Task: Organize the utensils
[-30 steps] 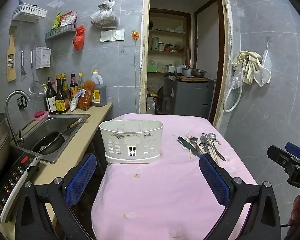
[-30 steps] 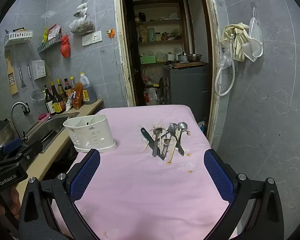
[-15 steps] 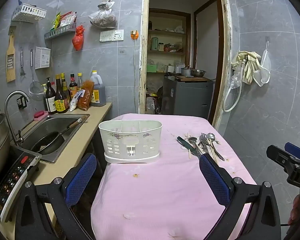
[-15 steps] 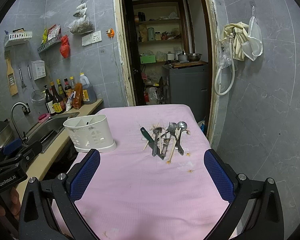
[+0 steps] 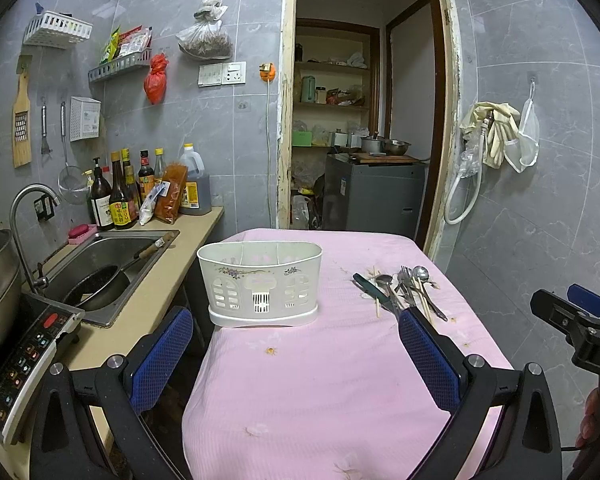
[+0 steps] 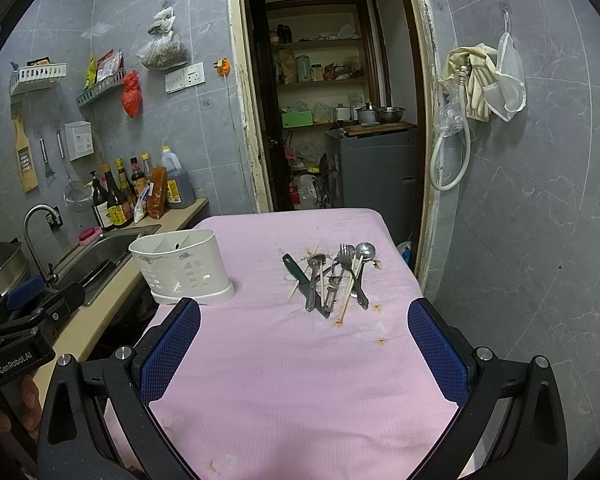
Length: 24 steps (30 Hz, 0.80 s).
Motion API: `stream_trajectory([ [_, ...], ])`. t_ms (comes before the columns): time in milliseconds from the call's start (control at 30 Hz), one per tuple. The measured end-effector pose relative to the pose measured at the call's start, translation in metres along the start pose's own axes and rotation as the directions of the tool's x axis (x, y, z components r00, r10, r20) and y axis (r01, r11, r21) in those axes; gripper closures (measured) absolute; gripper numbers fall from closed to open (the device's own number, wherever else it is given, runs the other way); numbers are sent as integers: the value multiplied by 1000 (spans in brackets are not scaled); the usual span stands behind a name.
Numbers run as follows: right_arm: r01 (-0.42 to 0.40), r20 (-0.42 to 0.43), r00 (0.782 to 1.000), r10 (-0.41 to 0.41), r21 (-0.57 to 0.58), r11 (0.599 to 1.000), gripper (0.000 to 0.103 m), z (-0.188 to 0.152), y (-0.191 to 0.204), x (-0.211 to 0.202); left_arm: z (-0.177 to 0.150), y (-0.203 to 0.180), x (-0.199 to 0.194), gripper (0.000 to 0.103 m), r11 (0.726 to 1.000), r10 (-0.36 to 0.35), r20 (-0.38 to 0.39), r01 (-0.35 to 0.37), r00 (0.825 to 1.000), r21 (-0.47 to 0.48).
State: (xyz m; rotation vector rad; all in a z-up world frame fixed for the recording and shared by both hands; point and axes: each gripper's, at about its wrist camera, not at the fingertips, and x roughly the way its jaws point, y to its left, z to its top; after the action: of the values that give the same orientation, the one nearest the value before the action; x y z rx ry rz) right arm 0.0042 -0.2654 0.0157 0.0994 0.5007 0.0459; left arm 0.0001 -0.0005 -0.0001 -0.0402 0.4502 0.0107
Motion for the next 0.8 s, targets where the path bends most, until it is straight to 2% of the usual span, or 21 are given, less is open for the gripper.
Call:
stream_trajectory([
  [800,0,2,1000,0,1,1000,1,0,2,-1,0,0,-1,0,1000,-1,4,1,1000,2],
])
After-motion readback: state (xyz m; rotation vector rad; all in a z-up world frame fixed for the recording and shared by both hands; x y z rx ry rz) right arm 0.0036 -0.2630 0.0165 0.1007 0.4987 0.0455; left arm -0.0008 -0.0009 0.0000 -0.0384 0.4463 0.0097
